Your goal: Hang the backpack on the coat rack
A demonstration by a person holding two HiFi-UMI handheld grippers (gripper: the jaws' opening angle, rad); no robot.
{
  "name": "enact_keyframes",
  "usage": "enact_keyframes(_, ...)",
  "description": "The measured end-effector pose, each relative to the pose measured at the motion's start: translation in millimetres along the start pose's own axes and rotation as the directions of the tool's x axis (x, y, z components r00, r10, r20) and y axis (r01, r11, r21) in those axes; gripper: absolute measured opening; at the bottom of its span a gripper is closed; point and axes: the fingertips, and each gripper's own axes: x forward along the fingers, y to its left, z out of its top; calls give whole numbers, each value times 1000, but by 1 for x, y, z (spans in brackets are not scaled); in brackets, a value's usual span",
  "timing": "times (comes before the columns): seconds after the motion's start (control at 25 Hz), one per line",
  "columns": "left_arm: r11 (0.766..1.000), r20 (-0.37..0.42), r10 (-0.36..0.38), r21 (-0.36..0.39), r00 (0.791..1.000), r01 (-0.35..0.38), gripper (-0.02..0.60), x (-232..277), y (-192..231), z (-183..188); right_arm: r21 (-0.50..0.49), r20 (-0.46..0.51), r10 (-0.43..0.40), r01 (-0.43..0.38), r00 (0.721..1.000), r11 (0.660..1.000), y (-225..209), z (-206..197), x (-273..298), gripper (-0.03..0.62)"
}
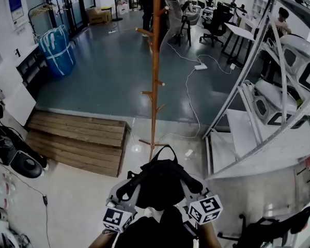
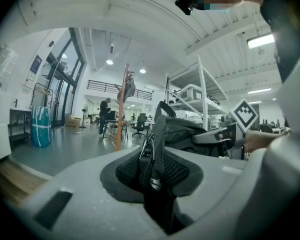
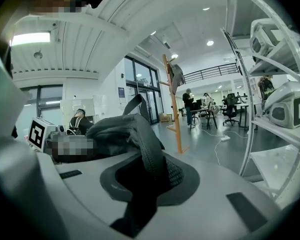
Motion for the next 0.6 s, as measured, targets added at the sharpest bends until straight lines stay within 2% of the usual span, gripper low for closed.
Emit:
enact_keyframes(0.16, 1000, 14, 22, -12, 1000, -22, 94, 18, 16, 8, -5, -7, 23, -24, 1000, 1000, -11, 12, 24, 54)
enact_keyframes(0.48, 998, -50, 59, -21, 997, -60, 94, 62, 37, 23, 12, -2, 100, -100, 995, 995, -44, 32, 69, 54)
enact_keyframes(0.6, 998, -26, 69, -5, 997, -69, 92, 85, 47, 33, 5, 6, 131, -131, 991, 991, -60, 46, 85, 54)
